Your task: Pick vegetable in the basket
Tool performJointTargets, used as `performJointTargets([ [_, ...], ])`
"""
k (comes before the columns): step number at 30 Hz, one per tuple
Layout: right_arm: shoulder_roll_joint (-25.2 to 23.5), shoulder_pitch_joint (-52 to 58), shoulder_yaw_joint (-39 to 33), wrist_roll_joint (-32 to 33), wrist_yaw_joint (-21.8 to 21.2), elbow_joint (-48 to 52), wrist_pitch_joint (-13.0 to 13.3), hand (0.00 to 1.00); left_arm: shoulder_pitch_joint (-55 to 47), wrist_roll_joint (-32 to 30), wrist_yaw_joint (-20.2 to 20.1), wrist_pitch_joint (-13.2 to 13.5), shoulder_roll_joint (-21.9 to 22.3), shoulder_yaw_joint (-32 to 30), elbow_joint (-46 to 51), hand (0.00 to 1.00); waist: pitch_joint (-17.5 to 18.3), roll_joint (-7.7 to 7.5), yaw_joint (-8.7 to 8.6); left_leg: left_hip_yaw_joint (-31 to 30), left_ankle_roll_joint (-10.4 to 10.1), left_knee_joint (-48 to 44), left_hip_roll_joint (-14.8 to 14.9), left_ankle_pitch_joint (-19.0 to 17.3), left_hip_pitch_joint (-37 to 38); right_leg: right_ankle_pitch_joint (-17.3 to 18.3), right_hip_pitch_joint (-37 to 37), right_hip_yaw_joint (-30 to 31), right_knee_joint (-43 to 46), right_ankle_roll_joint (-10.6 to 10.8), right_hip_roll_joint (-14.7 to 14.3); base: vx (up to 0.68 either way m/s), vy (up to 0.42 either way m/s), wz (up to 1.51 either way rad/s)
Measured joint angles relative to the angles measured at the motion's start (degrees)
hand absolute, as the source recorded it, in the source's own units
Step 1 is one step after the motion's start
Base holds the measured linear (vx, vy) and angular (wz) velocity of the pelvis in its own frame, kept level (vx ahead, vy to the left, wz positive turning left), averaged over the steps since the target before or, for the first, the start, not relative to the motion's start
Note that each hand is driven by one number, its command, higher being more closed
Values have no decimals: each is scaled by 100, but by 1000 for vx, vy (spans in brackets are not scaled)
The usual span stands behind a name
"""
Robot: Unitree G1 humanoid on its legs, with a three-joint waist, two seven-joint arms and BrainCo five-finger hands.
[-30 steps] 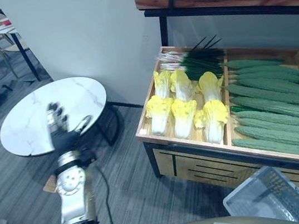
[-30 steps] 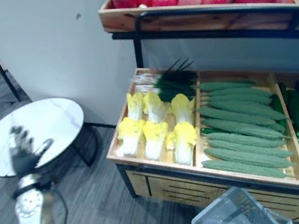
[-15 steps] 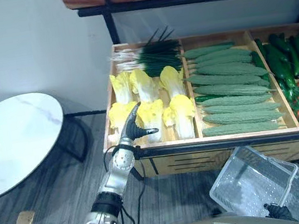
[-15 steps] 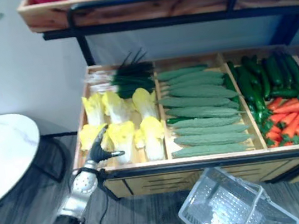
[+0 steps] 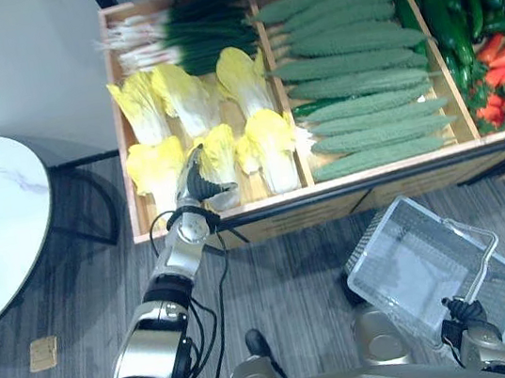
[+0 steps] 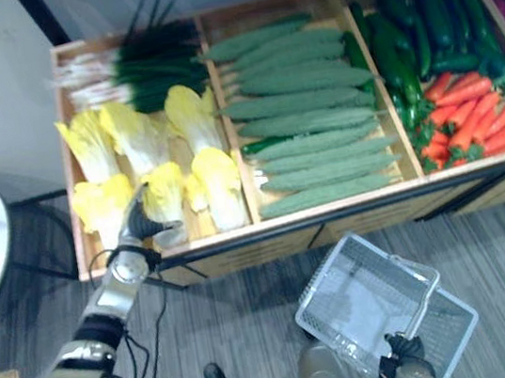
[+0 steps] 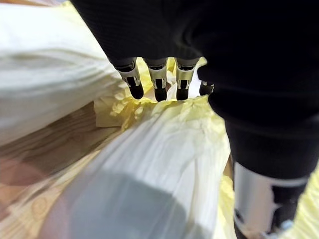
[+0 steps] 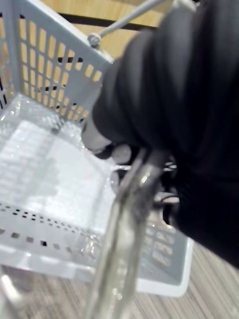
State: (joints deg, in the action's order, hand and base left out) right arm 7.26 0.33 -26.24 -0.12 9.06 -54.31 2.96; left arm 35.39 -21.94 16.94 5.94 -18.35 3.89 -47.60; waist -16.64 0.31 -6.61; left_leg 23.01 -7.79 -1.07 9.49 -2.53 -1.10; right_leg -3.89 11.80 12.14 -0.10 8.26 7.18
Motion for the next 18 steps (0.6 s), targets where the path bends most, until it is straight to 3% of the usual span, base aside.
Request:
performJointTargets([
  [12, 22, -53, 267, 107, -3, -52, 64, 100, 336, 13, -218, -160, -56, -446, -377, 100, -100, -3, -7, 326, -103, 71, 156, -38, 371, -57, -143, 119, -20, -6, -215, 41, -12, -15],
  [15, 80, -52, 453, 107, -54, -70, 52, 100, 53, 126, -288, -207, -58, -452, 87, 100, -90, -17, 14, 301, -142, 59, 155, -134, 640, -57, -343, 136, -1, -6, -246, 8, 3, -17],
  [18, 111, -54, 506, 107, -119, -72, 46, 100, -380, 235, -262, -225, -57, -499, 1303, 100, -71, -52, 160, -724, -73, -150, 64, -311, 610, -56, -370, 292, 23, -6, -228, -4, -18, -18],
])
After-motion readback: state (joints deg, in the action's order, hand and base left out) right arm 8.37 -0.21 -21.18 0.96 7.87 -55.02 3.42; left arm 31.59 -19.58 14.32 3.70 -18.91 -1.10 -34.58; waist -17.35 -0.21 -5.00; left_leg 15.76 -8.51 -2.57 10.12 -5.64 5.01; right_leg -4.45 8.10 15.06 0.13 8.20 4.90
